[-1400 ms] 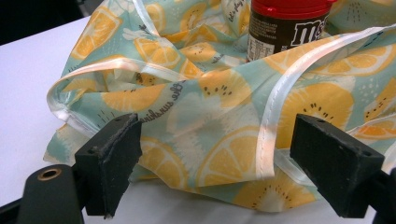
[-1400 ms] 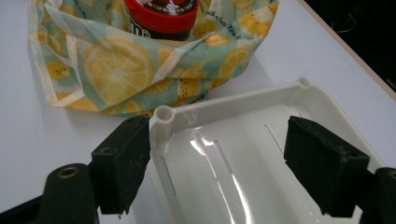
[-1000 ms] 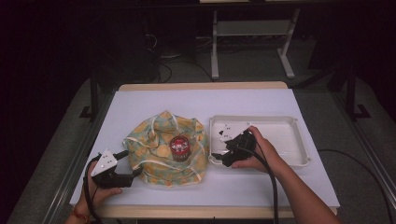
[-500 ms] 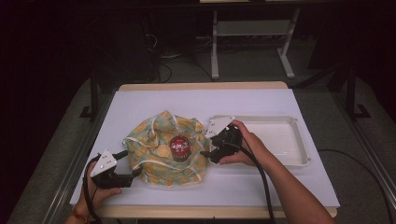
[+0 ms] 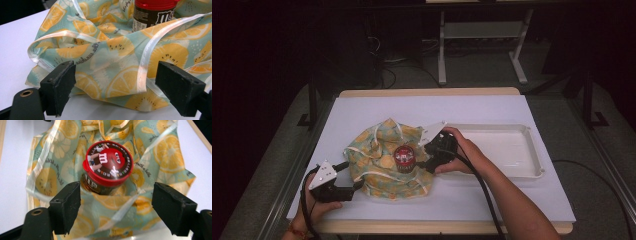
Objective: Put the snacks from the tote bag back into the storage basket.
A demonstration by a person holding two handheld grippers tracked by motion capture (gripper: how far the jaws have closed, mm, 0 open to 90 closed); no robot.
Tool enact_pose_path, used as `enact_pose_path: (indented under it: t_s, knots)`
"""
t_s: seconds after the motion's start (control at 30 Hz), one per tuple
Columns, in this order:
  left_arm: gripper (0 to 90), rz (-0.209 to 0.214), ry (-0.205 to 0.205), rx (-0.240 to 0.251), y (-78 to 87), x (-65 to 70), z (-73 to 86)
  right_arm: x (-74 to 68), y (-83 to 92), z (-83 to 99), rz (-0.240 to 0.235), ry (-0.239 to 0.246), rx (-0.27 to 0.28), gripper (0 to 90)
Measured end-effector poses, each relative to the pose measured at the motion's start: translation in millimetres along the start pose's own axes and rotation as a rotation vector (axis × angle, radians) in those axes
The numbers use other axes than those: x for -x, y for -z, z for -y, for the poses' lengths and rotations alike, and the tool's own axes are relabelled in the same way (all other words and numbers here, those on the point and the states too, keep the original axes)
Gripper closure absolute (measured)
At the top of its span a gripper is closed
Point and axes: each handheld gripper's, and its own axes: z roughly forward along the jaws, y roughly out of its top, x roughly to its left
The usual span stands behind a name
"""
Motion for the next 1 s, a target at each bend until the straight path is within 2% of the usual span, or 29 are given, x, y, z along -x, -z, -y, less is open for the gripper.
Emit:
enact_pose_path:
  t_s: [0.3,0.53,0.63,0.77,1.0]
  knots:
    - [16.0,0.000,0.000,-0.003,0.2,0.3,0.6,1.5,-18.2,-12.7,-0.039,0.015,-0.034,22.6]
    - [16.0,-0.002,0.003,-0.004,0.8,0.7,1.2,3.0,-29.4,-21.9,-0.063,0.021,-0.074,20.8]
    - [16.0,-0.002,0.003,-0.005,1.6,0.5,1.7,3.4,-37.3,-25.9,-0.080,0.033,-0.107,20.5]
    - [16.1,-0.001,0.001,-0.007,2.8,0.6,2.5,3.9,-42.8,-30.8,-0.099,0.030,-0.120,19.6]
    - [16.1,-0.005,0.007,-0.007,4.0,0.9,3.5,3.4,-54.5,-37.9,-0.094,0.051,-0.165,18.7]
